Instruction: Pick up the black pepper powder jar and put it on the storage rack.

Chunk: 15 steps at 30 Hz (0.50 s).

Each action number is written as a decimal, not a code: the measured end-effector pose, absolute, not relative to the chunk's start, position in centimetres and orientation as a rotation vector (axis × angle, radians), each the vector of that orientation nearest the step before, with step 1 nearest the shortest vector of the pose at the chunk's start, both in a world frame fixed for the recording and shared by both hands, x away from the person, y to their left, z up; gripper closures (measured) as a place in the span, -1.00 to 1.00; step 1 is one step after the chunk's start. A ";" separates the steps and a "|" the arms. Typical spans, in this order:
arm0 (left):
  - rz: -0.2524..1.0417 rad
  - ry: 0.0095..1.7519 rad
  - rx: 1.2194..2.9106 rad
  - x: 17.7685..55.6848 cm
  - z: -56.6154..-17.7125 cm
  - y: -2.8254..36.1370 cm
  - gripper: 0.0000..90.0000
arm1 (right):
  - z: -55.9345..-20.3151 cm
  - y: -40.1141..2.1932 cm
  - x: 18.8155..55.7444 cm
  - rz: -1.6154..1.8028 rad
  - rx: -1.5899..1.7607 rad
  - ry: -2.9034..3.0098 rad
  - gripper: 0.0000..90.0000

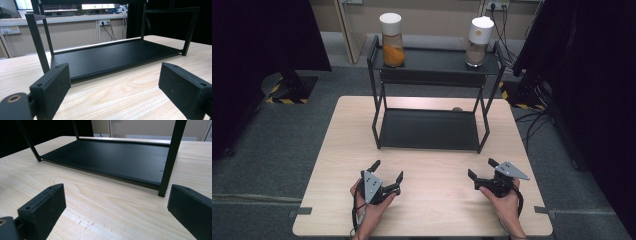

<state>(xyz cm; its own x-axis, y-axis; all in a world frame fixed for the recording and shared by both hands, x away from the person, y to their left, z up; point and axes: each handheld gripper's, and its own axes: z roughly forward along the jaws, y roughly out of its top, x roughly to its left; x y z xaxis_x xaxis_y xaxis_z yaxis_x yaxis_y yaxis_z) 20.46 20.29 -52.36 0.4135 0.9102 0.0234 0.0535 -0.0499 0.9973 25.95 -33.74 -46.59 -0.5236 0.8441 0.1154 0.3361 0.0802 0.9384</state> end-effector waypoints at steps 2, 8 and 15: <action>0.883 0.915 1.453 20.5 -52.4 20.3 -0.78 | -46.7 -33.7 26.0 1.444 1.164 1.903 -0.95; 0.883 0.914 1.453 20.5 -52.4 20.3 -0.78 | -46.9 -33.7 25.9 1.435 1.173 1.908 -0.95; 0.884 0.914 1.453 20.5 -52.4 20.3 -0.78 | -47.1 -33.9 25.7 1.432 1.178 1.911 -0.95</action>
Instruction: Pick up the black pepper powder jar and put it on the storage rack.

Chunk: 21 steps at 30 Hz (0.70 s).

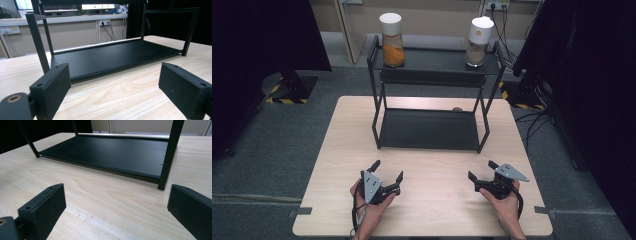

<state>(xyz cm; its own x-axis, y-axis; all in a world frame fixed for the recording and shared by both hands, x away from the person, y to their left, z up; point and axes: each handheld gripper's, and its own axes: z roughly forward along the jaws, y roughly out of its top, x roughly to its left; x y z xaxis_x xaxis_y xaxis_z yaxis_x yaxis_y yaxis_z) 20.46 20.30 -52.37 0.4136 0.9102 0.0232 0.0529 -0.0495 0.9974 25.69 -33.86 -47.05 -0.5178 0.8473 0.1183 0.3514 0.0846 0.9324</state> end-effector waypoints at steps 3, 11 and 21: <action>0.883 0.915 1.453 20.5 -52.4 20.3 -0.78 | -47.1 -33.9 25.6 1.429 1.180 1.911 -0.95; 0.883 0.913 1.453 20.5 -52.4 20.3 -0.78 | -47.3 -34.0 25.5 1.422 1.179 1.909 -0.95; 0.882 0.914 1.454 20.5 -52.4 20.3 -0.78 | -47.4 -34.0 25.4 1.424 1.182 1.910 -0.94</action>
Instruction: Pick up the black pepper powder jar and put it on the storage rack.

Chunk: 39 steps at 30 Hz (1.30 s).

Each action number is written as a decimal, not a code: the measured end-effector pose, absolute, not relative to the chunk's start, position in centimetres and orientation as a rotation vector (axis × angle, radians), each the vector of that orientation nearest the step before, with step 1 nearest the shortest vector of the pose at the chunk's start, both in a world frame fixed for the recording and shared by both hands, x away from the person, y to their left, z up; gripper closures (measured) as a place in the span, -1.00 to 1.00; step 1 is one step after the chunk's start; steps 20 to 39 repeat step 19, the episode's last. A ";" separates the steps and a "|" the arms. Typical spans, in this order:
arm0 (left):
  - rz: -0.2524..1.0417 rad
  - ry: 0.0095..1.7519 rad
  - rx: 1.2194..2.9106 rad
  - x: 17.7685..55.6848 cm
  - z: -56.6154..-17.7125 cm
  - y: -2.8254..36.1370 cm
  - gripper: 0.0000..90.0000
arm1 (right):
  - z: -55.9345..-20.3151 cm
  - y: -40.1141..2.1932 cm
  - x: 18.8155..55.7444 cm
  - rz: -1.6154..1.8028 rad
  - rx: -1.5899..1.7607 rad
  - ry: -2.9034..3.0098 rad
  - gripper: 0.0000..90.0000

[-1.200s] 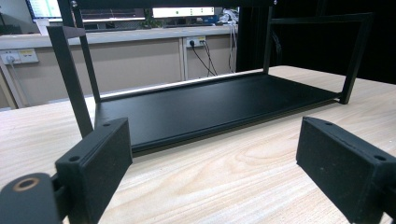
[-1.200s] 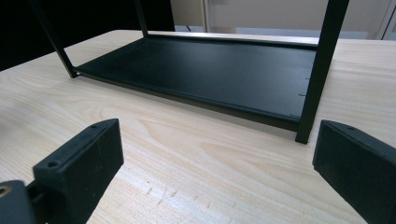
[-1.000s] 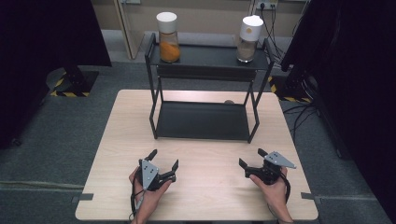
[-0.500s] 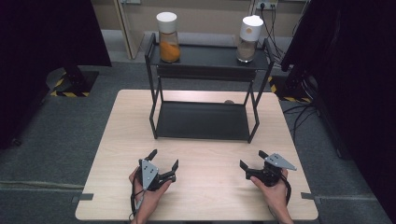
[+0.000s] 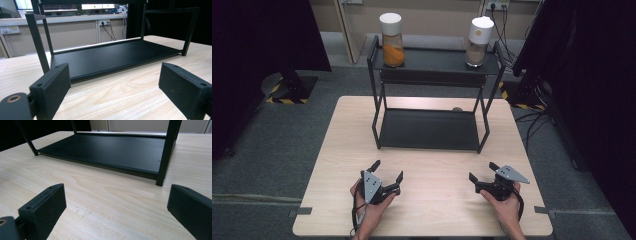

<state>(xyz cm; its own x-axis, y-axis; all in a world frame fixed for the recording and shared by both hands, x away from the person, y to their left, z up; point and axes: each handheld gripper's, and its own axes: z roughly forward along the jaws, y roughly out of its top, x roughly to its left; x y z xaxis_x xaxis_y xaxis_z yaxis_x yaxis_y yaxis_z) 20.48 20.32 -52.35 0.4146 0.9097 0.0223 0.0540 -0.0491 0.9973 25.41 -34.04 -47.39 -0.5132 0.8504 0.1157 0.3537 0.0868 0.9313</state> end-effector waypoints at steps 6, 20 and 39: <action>0.884 0.912 1.454 20.5 -52.4 20.3 -0.78 | -47.4 -34.1 25.4 1.430 1.187 1.906 -0.93; 0.877 0.910 1.457 20.5 -52.3 20.4 -0.78 | -47.4 -34.2 25.4 1.434 1.191 1.904 -0.93; 0.877 0.910 1.457 20.5 -52.3 20.4 -0.78 | -47.4 -34.2 25.4 1.434 1.191 1.904 -0.93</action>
